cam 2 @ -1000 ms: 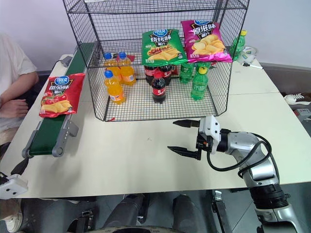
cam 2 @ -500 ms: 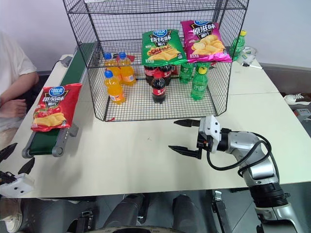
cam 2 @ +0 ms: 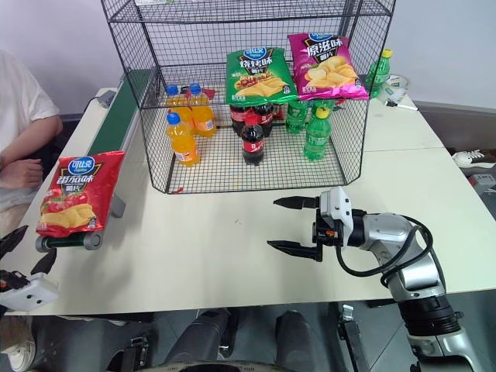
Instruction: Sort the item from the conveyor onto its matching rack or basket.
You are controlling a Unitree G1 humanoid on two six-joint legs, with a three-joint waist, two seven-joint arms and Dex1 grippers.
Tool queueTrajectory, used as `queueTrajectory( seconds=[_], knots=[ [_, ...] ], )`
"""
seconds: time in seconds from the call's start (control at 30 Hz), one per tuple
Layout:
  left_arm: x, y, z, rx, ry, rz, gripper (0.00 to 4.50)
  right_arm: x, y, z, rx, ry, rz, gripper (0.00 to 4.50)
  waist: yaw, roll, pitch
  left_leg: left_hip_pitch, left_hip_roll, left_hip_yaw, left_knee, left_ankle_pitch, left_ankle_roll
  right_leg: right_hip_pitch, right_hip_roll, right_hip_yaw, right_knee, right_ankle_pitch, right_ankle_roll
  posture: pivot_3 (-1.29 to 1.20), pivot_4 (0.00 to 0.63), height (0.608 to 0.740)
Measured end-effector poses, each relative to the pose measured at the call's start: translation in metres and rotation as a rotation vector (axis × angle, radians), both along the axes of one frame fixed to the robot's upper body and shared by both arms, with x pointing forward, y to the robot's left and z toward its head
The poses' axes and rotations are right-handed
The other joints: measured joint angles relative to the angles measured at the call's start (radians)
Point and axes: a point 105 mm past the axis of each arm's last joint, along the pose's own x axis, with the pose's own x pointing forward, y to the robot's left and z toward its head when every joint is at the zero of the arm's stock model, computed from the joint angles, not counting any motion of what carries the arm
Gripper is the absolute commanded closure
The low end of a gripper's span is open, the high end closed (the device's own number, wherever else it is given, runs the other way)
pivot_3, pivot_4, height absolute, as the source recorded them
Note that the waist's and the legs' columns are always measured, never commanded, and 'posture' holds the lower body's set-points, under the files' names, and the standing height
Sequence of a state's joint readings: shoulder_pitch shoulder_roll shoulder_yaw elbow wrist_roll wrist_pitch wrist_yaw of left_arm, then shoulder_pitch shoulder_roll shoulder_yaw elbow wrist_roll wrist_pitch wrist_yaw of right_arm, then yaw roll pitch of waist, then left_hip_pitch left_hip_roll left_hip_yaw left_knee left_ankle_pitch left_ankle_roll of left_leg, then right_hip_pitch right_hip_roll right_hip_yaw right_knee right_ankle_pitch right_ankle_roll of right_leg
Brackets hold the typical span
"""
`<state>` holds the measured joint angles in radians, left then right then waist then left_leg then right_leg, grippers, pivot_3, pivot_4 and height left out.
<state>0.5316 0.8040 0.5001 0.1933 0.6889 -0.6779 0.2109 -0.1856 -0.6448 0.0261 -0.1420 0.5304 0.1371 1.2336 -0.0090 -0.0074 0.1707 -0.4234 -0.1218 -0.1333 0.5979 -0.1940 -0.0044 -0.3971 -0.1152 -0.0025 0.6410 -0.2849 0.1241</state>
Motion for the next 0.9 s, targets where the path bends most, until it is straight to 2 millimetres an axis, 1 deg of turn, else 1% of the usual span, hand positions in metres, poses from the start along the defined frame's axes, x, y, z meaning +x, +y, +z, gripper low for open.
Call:
queueTrajectory(
  seconds=[0.23, 0.33, 0.53, 0.67, 0.77, 0.9],
  knots=[
    [0.007, -0.004, -0.001, -0.008, -0.017, -0.007, 0.24, 0.001, 0.000, 0.000, -0.001, 0.001, -0.008, 0.00, 0.000, 0.000, 0.000, 0.000, 0.000, 0.000, 0.002, 0.000, 0.000, 0.000, 0.000, 0.000, 0.005, 0.000, 0.000, 0.00, 0.150, 0.740],
    [0.008, -0.007, -0.004, -0.015, -0.008, -0.018, 0.24, 0.001, 0.000, 0.000, -0.005, -0.002, -0.013, 0.00, 0.000, 0.000, 0.000, 0.001, 0.000, 0.000, 0.002, 0.000, 0.000, 0.000, 0.000, 0.000, 0.005, 0.000, 0.000, 0.00, 0.150, 0.740],
    [0.014, -0.003, -0.001, -0.006, -0.024, -0.009, 0.24, 0.003, -0.001, 0.000, -0.010, -0.006, -0.025, 0.00, 0.000, 0.000, 0.000, 0.001, 0.000, 0.000, 0.002, 0.000, 0.000, 0.000, 0.000, 0.000, 0.005, 0.000, 0.000, 0.00, 0.150, 0.740],
    [0.018, -0.006, -0.006, -0.018, -0.019, -0.019, 0.24, 0.004, -0.001, 0.000, -0.011, -0.010, -0.033, 0.00, 0.000, -0.001, 0.000, 0.001, 0.000, 0.000, 0.002, 0.000, 0.000, 0.000, 0.000, 0.000, 0.006, 0.000, 0.000, 0.00, 0.150, 0.740],
    [0.021, -0.007, -0.006, -0.018, -0.015, -0.027, 1.07, 0.005, -0.001, 0.001, -0.012, -0.013, -0.035, 0.00, 0.000, -0.001, 0.000, 0.002, 0.000, 0.000, 0.002, 0.000, 0.000, 0.000, 0.000, 0.000, 0.006, 0.000, 0.000, 0.00, 0.150, 0.740],
    [0.021, -0.006, -0.008, -0.021, -0.005, -0.026, 3.01, 0.005, -0.001, 0.001, -0.014, -0.020, -0.042, 0.00, 0.000, -0.001, -0.001, 0.002, 0.000, 0.000, 0.002, 0.000, 0.000, 0.000, 0.000, 0.000, 0.006, 0.000, 0.000, 0.00, 0.150, 0.740]
  ],
)
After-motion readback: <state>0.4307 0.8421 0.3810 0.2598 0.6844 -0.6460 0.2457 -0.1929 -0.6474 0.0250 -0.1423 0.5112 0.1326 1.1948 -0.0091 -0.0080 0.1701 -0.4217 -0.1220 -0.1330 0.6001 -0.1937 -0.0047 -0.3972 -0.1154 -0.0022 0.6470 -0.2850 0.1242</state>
